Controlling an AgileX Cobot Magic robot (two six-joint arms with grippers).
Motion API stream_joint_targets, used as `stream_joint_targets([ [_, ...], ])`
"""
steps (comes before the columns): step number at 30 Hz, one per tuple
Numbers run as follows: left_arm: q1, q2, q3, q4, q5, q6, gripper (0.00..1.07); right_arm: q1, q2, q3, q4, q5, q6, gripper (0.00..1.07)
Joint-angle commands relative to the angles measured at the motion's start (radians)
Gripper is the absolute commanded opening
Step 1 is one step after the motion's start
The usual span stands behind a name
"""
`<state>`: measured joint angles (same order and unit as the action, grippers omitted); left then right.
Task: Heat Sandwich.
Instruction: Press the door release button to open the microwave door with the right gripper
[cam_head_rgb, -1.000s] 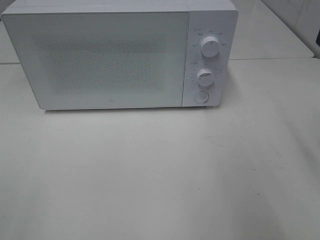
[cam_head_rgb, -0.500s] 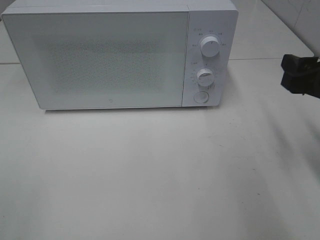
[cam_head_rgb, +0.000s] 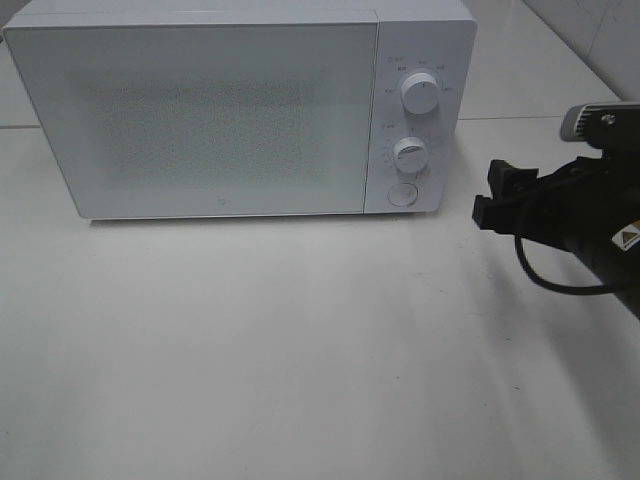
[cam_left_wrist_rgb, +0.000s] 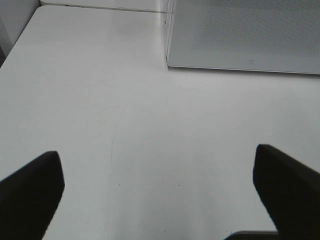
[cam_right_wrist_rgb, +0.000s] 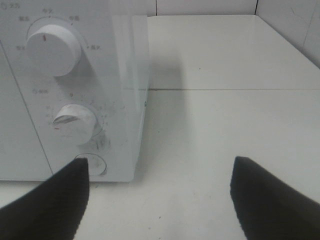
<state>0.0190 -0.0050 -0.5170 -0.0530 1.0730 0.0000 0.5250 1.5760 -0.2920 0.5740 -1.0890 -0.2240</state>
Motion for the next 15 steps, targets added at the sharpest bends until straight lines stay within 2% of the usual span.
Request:
stream_joint_targets([
  [1,0.004,-0.017,0.002,0.0,-0.004,0.0,0.97,0.046,0.025,-0.011,0.053,-0.035,-0.015,0.76],
  [5,0.004,-0.017,0.002,0.0,-0.004,0.0,0.97,0.13,0.086,-0.054,0.125,-0.034,-0.019,0.76],
  [15,0.004,-0.017,0.002,0.0,-0.004,0.0,0.97,0.231,0.179,-0.158,0.248,-0.009,-0.052,0.76],
])
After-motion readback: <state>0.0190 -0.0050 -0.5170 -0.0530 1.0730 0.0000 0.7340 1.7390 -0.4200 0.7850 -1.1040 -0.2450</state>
